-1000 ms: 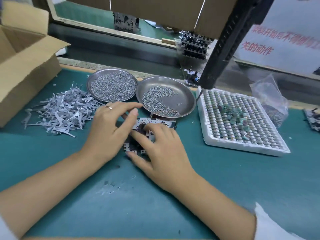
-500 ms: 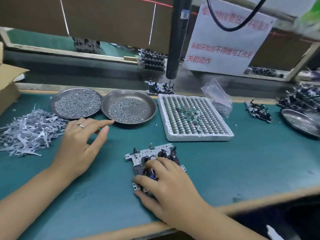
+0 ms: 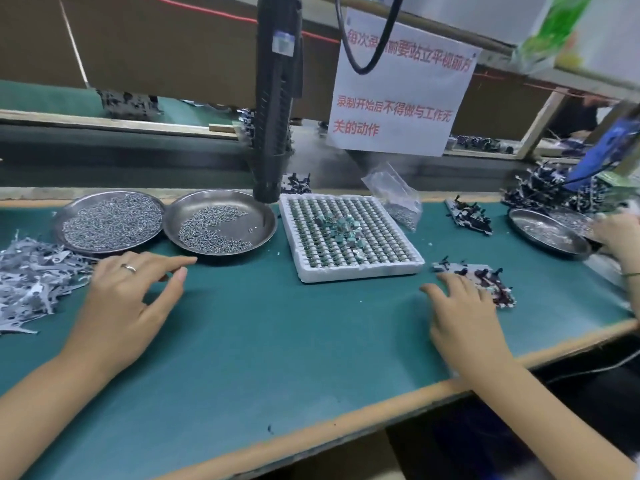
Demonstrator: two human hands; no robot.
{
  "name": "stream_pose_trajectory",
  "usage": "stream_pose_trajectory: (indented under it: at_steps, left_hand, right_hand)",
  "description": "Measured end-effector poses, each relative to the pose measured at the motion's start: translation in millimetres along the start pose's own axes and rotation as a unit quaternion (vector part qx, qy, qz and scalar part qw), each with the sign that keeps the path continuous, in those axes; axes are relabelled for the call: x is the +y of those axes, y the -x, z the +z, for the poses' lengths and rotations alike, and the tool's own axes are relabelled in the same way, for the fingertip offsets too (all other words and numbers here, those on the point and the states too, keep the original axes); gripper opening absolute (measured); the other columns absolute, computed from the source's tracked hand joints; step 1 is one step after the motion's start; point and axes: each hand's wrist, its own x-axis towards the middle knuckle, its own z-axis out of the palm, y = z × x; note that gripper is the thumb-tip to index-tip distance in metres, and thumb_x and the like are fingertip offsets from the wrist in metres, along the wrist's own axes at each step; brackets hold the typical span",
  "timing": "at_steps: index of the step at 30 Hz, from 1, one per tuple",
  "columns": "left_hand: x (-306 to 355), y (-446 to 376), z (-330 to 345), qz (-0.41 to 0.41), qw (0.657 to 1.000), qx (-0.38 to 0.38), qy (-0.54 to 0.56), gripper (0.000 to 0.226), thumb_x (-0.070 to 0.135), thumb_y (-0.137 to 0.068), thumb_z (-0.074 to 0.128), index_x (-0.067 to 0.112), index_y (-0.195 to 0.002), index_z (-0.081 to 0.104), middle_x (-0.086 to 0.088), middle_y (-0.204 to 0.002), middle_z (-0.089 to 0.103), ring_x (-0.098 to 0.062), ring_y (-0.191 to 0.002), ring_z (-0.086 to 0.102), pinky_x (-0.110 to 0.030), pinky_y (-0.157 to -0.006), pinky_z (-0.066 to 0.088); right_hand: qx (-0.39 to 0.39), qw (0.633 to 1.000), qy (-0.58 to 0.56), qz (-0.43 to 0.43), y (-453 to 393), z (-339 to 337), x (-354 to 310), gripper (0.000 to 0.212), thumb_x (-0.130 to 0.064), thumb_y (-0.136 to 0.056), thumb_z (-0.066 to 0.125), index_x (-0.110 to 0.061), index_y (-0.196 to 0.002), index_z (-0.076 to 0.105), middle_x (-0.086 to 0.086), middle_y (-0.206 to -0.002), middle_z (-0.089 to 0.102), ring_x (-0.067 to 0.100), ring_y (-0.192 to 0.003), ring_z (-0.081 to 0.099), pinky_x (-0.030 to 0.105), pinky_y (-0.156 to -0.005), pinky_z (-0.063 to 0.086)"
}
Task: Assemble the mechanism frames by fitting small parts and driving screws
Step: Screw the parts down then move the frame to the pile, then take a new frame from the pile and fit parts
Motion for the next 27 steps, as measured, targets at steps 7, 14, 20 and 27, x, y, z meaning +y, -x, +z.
stream_pose_trajectory:
  at_steps: [7, 14, 20, 27]
  left_hand:
    - [-3, 0, 1, -0.002, 1.0, 0.004, -0.011, 0.038, 0.034, -0.09, 0.043, 0.012, -0.101, 0.071, 0.0, -0.086, 0.065, -0.016, -0.081, 0.052, -0.038, -0.083, 0.034]
    - [-5, -1, 1, -0.005, 0.999, -0.003, -0.039, 0.034, 0.03, -0.09, 0.046, 0.013, -0.103, 0.072, 0.001, -0.091, 0.067, -0.018, -0.084, 0.055, -0.038, -0.082, 0.037]
    - [-11, -21, -2, 0.0, 0.997, -0.028, -0.076, 0.035, 0.032, -0.088, 0.047, 0.015, -0.104, 0.072, 0.0, -0.1, 0.067, -0.015, -0.095, 0.055, -0.034, -0.089, 0.036]
    - [-4, -130, 32, -0.053, 0.992, -0.103, -0.055, 0.028, 0.027, -0.091, 0.054, 0.018, -0.114, 0.066, 0.001, -0.12, 0.061, -0.023, -0.11, 0.054, -0.041, -0.095, 0.042]
  right_hand:
    - [0.095, 0.932, -0.252, -0.242, -7, -11, -103, 0.018, -0.001, -0.076, 0.067, -0.003, -0.093, 0.072, 0.009, -0.093, 0.07, 0.032, -0.078, 0.067, 0.04, -0.064, 0.056]
    - [0.114, 0.859, -0.332, -0.372, -46, -3, -193, 0.022, -0.003, -0.078, 0.065, -0.001, -0.099, 0.071, 0.012, -0.09, 0.071, 0.033, -0.072, 0.066, 0.04, -0.059, 0.055]
    - [0.122, 0.833, -0.418, -0.342, -70, 14, -218, 0.023, 0.001, -0.077, 0.064, -0.002, -0.099, 0.071, 0.009, -0.095, 0.071, 0.028, -0.084, 0.066, 0.037, -0.074, 0.053]
    - [0.038, 0.789, -0.571, -0.224, -80, 26, -214, 0.025, -0.002, -0.085, 0.055, -0.008, -0.106, 0.068, -0.001, -0.1, 0.066, 0.009, -0.094, 0.059, 0.023, -0.086, 0.046]
